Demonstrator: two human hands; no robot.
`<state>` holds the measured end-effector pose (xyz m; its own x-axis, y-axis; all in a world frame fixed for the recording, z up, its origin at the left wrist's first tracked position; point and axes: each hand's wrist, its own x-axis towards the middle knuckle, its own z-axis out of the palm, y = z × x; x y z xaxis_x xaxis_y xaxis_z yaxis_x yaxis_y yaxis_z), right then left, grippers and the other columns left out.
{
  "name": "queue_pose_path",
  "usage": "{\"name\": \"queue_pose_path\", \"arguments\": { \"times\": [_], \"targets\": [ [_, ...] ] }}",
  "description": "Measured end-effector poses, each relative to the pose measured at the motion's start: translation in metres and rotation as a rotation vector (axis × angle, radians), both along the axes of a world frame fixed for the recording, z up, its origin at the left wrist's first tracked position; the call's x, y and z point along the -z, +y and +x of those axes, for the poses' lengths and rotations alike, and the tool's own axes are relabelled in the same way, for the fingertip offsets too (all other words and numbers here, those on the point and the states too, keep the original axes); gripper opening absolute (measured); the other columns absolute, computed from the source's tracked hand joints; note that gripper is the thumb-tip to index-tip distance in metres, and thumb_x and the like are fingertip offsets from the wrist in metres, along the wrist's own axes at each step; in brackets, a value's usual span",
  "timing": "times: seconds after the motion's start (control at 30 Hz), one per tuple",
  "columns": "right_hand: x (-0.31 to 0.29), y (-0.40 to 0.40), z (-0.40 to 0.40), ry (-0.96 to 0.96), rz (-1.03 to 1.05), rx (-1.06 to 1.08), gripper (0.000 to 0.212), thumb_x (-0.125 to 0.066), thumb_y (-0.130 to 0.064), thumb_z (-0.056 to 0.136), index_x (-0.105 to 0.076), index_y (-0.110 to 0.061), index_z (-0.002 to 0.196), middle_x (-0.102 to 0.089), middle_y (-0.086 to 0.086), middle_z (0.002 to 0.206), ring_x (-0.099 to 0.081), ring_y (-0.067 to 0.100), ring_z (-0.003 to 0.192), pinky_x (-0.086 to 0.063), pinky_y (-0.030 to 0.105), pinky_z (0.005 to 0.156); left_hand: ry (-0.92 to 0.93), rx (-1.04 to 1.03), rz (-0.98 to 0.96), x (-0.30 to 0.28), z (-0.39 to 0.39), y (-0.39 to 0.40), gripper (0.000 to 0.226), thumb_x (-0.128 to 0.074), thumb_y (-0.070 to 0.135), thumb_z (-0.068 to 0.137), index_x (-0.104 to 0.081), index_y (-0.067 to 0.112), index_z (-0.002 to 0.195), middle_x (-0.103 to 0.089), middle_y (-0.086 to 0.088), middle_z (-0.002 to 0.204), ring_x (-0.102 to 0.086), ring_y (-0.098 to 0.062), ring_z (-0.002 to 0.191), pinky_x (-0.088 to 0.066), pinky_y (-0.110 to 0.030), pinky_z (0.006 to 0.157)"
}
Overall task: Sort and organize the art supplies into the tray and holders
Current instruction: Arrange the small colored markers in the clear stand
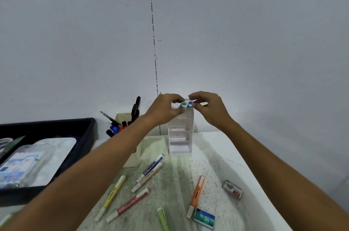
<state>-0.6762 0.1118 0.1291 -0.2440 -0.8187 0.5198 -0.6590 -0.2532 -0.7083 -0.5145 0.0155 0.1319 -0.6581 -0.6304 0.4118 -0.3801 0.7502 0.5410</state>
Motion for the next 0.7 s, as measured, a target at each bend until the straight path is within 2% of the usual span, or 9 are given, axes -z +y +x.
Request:
{"name": "queue_pose_path", "arguments": {
  "times": [0.1,0.23,0.3,0.4,0.47,0.53,0.6,0.67,0.7],
  "targets": [
    [0.005,0.004,-0.002,-0.043,-0.007,0.037,0.026,-0.064,-0.001,0.085,-0.069,-0.017,0.106,-0.07,-0.005,0.101,-0.066,0.006,0.085,-0.048,0.01,0.072,0.079,-0.046,-0.057,0.005,0.011,0.01,0.042,-0.074,0.02,0.08,-0.061,0.016,0.12,-0.064,0.001,0.106,-0.058,-0.013,0.095,-0.045,-0.023,0.083],
    [0.028,0.024,0.001,-0.152,-0.05,0.107,0.023,-0.06,0.001,0.086,-0.069,-0.019,0.092,-0.069,-0.008,0.087,-0.064,0.006,0.071,-0.05,0.017,0.067,0.138,-0.018,-0.043,0.029,0.041,0.034,0.03,-0.074,0.015,0.081,-0.066,0.016,0.11,-0.062,0.004,0.091,-0.053,-0.007,0.077,-0.037,-0.008,0.064],
    [0.049,0.037,0.002,-0.133,0.049,0.096,0.02,-0.061,-0.001,0.089,-0.069,-0.019,0.09,-0.07,-0.002,0.083,-0.064,0.01,0.066,-0.048,0.013,0.063,0.043,0.064,0.037,0.053,0.06,0.045,0.025,-0.075,0.016,0.08,-0.069,0.017,0.104,-0.064,0.004,0.085,-0.054,-0.008,0.072,-0.038,-0.008,0.061],
    [0.085,0.053,-0.006,-0.06,0.417,-0.01,0.01,-0.068,-0.009,0.087,-0.071,-0.012,0.097,-0.072,0.008,0.083,-0.065,0.013,0.06,-0.043,0.009,0.054,-0.261,0.187,0.182,0.094,0.089,0.059,0.027,-0.079,0.028,0.077,-0.071,0.024,0.103,-0.065,0.01,0.084,-0.057,-0.008,0.071,-0.044,-0.015,0.061],
    [0.105,0.06,-0.01,0.027,0.681,-0.048,0.029,-0.075,-0.024,0.083,-0.071,-0.013,0.109,-0.07,0.003,0.082,-0.063,0.008,0.055,-0.042,0.011,0.054,-0.452,0.238,0.272,0.118,0.103,0.071,0.039,-0.079,0.04,0.074,-0.069,0.03,0.11,-0.061,0.014,0.09,-0.054,-0.006,0.076,-0.046,-0.02,0.065],
    [0.119,0.065,-0.008,0.107,0.821,-0.043,0.047,-0.077,-0.04,0.078,-0.066,-0.018,0.118,-0.067,-0.003,0.082,-0.06,0.002,0.059,-0.041,0.014,0.057,-0.558,0.263,0.261,0.135,0.114,0.082,0.051,-0.077,0.052,0.072,-0.066,0.032,0.117,-0.054,0.016,0.092,-0.048,0.001,0.078,-0.041,-0.017,0.066],
    [0.128,0.068,-0.001,0.168,0.869,-0.005,0.061,-0.074,-0.052,0.076,-0.06,-0.02,0.126,-0.067,-0.002,0.092,-0.06,0.005,0.072,-0.04,0.017,0.061,-0.584,0.209,0.178,0.149,0.119,0.09,0.055,-0.071,0.061,0.072,-0.066,0.03,0.117,-0.051,0.016,0.087,-0.045,0.004,0.075,-0.036,-0.016,0.066],
    [0.137,0.069,0.008,0.192,0.886,0.049,0.068,-0.071,-0.057,0.077,-0.054,-0.02,0.131,-0.066,0.005,0.113,-0.062,0.015,0.088,-0.047,0.025,0.072,-0.52,0.076,0.137,0.158,0.12,0.098,0.063,-0.061,0.074,0.069,-0.069,0.027,0.11,-0.053,0.016,0.074,-0.047,0.004,0.067,-0.035,-0.016,0.06],
    [0.141,0.069,0.012,0.182,0.894,0.066,0.067,-0.071,-0.058,0.076,-0.051,-0.021,0.129,-0.065,0.006,0.114,-0.064,0.017,0.087,-0.05,0.029,0.074,-0.479,0.015,0.153,0.16,0.119,0.101,0.067,-0.057,0.08,0.066,-0.068,0.027,0.105,-0.054,0.015,0.066,-0.048,0.004,0.061,-0.033,-0.014,0.056]
  ]
}}
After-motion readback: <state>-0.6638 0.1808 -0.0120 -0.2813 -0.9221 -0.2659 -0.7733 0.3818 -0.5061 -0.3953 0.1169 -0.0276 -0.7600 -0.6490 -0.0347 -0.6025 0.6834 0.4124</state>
